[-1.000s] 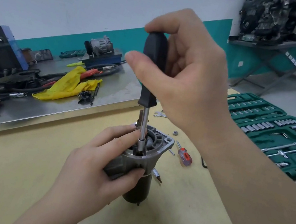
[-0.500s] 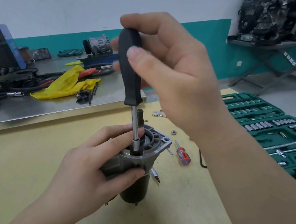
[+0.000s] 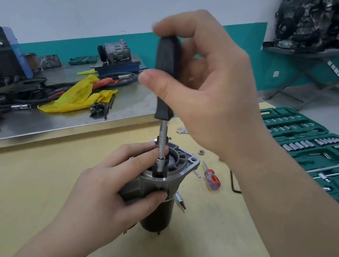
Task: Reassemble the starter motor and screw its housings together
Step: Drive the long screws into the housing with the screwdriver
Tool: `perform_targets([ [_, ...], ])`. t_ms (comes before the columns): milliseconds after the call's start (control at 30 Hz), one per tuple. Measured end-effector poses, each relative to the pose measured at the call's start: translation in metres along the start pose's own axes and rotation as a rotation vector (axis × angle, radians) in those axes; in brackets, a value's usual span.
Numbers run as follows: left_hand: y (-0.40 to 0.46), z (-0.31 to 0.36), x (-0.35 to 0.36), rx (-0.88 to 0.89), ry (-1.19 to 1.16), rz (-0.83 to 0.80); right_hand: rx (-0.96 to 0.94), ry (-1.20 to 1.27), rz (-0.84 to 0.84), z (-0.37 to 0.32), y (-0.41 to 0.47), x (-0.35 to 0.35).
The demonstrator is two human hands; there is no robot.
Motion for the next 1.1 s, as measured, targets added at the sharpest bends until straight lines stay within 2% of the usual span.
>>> perform_targets([
  [67,0.000,0.000,0.001,0.003,0.006,-0.001,-0.090,-0.336,0.119,-0.009,-0.001,-0.010],
  [100,0.000,0.001,0.001,0.005,0.005,-0.002,-0.096,-0.358,0.121,-0.010,-0.002,-0.008],
  [133,0.000,0.001,0.001,0.008,0.003,-0.003,-0.082,-0.295,0.079,-0.006,-0.001,-0.003],
  [267,-0.001,0.000,-0.001,0.006,0.007,0.005,0.084,0.312,-0.088,0.009,-0.002,0.015],
  [300,-0.001,-0.001,-0.001,0.007,0.005,0.006,0.090,0.353,-0.092,0.009,-0.002,0.014],
  [333,-0.001,-0.001,-0.001,0.010,0.004,0.007,0.081,0.297,-0.066,0.009,-0.001,0.010],
  [433,-0.001,-0.001,0.001,0.018,0.011,0.010,0.014,-0.191,0.089,0.005,-0.002,-0.006],
  [467,0.000,-0.001,0.001,0.019,0.019,0.013,-0.009,-0.287,0.114,0.002,-0.002,-0.007],
  [533,0.000,-0.001,0.000,0.019,0.022,0.021,-0.013,-0.176,0.067,0.003,-0.002,0.001],
  [633,-0.001,-0.002,-0.001,0.019,0.008,0.029,0.072,0.334,-0.075,0.006,-0.002,0.018],
  [667,-0.002,-0.002,-0.002,0.017,0.007,0.030,0.079,0.411,-0.095,0.004,-0.002,0.020],
  [733,-0.001,-0.003,-0.001,0.013,0.009,0.029,0.048,0.286,-0.042,0.002,-0.003,0.012],
  [833,0.000,-0.003,0.001,0.014,0.021,0.024,-0.019,-0.148,0.107,0.000,-0.003,-0.004],
  [900,0.000,-0.002,0.000,0.014,0.017,0.024,0.001,-0.048,0.070,0.002,-0.003,0.004],
  [1000,-0.001,-0.002,-0.001,0.014,0.016,0.027,0.113,0.399,-0.056,0.008,-0.005,0.019],
  [1033,-0.002,-0.003,-0.001,0.014,0.015,0.028,0.125,0.426,-0.057,0.008,-0.004,0.018],
  [1100,-0.002,-0.003,-0.002,0.015,0.011,0.032,0.102,0.322,0.006,0.007,-0.003,0.009],
])
Point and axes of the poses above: each hand's wrist, its own y-axis towards the middle knuckle, its own x-axis out of the palm, z = x × y, the point moved 10 cm from there along y, towards the middle knuckle, and after that the axes turned 5 degrees about -x, right-handed, at the moved point
